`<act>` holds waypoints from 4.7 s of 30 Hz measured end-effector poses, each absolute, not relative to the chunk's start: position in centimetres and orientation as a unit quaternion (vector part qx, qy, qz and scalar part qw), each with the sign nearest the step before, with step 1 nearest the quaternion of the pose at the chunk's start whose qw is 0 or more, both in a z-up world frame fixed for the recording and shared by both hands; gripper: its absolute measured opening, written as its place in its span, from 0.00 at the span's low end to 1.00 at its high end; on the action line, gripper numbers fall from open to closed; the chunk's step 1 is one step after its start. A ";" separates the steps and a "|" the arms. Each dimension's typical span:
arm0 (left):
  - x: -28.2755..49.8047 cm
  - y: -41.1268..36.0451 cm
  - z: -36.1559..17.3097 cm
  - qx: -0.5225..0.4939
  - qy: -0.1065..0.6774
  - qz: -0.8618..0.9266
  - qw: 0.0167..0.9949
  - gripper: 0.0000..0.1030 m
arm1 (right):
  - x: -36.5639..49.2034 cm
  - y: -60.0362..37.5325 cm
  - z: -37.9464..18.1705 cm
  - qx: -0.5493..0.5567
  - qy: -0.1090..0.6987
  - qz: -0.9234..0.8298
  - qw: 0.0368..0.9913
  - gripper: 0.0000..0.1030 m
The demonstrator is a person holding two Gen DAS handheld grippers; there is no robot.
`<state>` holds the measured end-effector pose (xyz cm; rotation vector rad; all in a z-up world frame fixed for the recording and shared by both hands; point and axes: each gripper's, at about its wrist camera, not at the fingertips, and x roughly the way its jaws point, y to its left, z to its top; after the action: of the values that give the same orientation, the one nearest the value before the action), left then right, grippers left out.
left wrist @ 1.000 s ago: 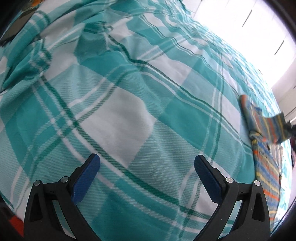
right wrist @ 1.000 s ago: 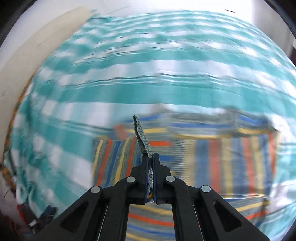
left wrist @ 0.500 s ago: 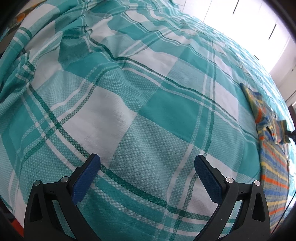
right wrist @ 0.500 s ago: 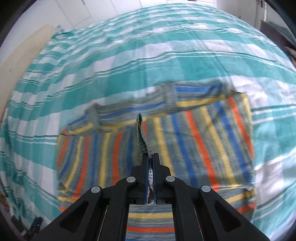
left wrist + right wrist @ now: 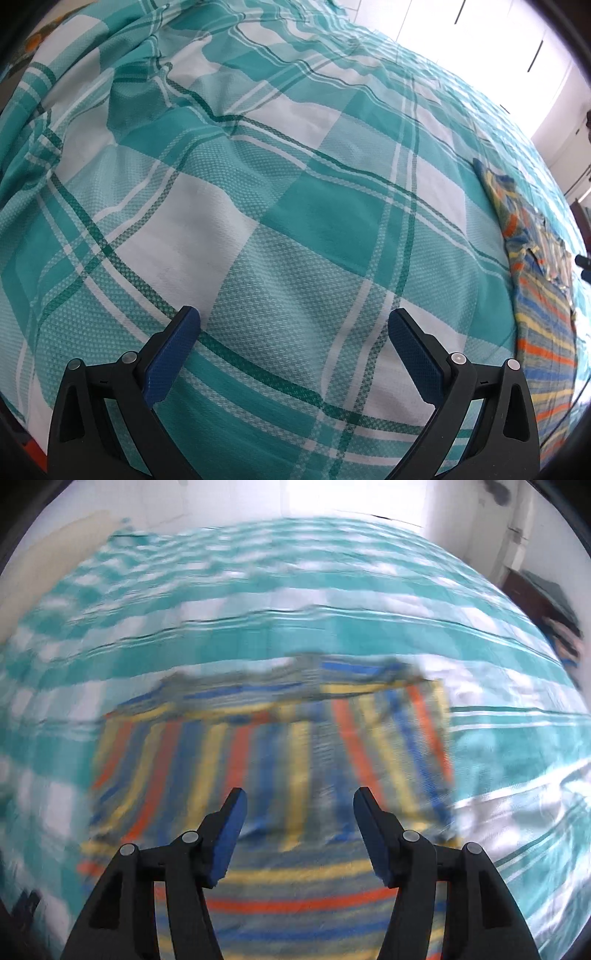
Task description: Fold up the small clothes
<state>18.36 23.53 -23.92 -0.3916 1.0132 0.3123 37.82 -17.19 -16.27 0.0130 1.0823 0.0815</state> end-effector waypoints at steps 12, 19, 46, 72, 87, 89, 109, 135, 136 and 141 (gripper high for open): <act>17.7 24.5 -23.7 -0.207 0.475 0.136 0.845 0.99 | 30.1 -7.4 -19.5 0.020 0.503 0.155 0.850 0.58; 17.9 24.7 -23.9 -0.216 0.478 0.136 0.841 0.99 | 33.1 -4.2 -21.3 0.005 0.498 0.109 0.860 0.58; 17.9 20.5 -23.9 -0.130 0.490 0.120 0.854 0.99 | 16.4 -12.1 -21.4 0.021 0.560 0.269 0.784 0.49; 7.9 -3.3 -23.2 0.052 0.546 -0.129 0.826 0.99 | 9.3 -32.5 -21.9 0.144 0.568 0.163 0.794 0.53; 8.4 -3.8 -23.7 0.063 0.549 -0.133 0.823 0.99 | 9.4 -31.7 -22.1 0.127 0.564 0.168 0.798 0.61; 8.4 -3.9 -23.7 0.063 0.549 -0.133 0.823 0.99 | 9.4 -31.8 -22.1 0.127 0.565 0.168 0.798 0.61; 7.4 6.5 -21.7 -0.170 0.582 -0.062 0.793 0.97 | 9.3 -42.4 -18.3 0.220 0.592 0.135 0.763 0.60; 17.9 7.6 -13.7 -0.272 0.482 -0.127 0.823 0.04 | 18.2 -42.7 -16.5 0.360 0.480 0.234 0.765 0.07; 19.3 8.0 -13.6 -0.273 0.477 -0.125 0.826 0.04 | 20.0 -42.5 -16.2 0.360 0.473 0.231 0.770 0.07; 29.0 8.9 -13.6 -0.265 0.466 -0.104 0.838 0.04 | 29.7 -41.6 -15.4 0.361 0.452 0.222 0.785 0.07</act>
<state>29.05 8.92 -13.56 -0.5598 0.9856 -0.2201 29.68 -41.61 -15.44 0.7784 0.9760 0.4792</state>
